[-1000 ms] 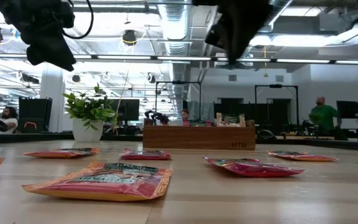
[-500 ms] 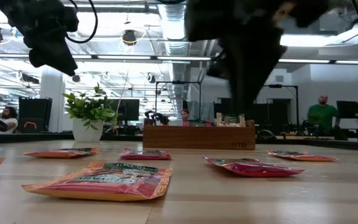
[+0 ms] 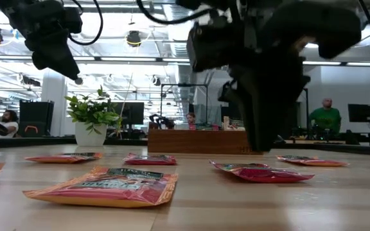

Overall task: Pick & Place Tea
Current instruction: Put the red tea bag into the middle section of the wooden organizer

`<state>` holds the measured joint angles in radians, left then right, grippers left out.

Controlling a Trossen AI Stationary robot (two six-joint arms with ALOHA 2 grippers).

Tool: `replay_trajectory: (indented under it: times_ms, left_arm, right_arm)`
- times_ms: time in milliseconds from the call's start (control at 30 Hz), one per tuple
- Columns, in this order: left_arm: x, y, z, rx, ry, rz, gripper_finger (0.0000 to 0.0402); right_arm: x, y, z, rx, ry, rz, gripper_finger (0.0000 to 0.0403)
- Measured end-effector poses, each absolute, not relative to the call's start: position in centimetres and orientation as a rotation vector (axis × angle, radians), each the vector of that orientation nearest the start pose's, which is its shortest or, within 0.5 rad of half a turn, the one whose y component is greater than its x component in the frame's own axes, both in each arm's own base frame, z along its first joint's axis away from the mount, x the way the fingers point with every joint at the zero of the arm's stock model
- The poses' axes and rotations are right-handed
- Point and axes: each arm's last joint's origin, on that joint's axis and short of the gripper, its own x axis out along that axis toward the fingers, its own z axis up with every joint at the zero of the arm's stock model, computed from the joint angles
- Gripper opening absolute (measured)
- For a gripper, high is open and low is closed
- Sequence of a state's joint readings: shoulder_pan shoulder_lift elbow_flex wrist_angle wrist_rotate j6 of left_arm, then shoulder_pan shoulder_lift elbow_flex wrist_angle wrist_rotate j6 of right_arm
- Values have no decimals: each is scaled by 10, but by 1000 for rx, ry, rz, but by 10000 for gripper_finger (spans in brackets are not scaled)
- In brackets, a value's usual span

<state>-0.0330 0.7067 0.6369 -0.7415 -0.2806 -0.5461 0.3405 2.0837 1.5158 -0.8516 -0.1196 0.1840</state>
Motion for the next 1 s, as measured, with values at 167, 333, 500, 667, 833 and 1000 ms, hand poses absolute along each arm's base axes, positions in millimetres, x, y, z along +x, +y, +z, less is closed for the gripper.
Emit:
replay_trajectory:
  times_ms: [167, 333, 500, 667, 833, 1000]
  left_arm:
    - [134, 4, 248, -380, 717, 442, 137]
    - [134, 4, 248, -380, 717, 442, 138]
    - [134, 4, 248, -379, 717, 442, 138]
    - [134, 4, 248, -380, 717, 442, 138]
    - [134, 4, 248, -380, 716, 441, 137]
    - [134, 4, 248, -380, 715, 441, 138]
  right_arm:
    - [381, 136, 143, -23, 1479, 217, 67]
    - [382, 134, 144, -29, 1470, 203, 67]
    - [382, 134, 144, -36, 1471, 196, 66]
    - [383, 134, 139, -32, 1480, 189, 54]
    - [383, 135, 135, -15, 1498, 183, 44]
    - [382, 132, 139, 29, 1503, 171, 45]
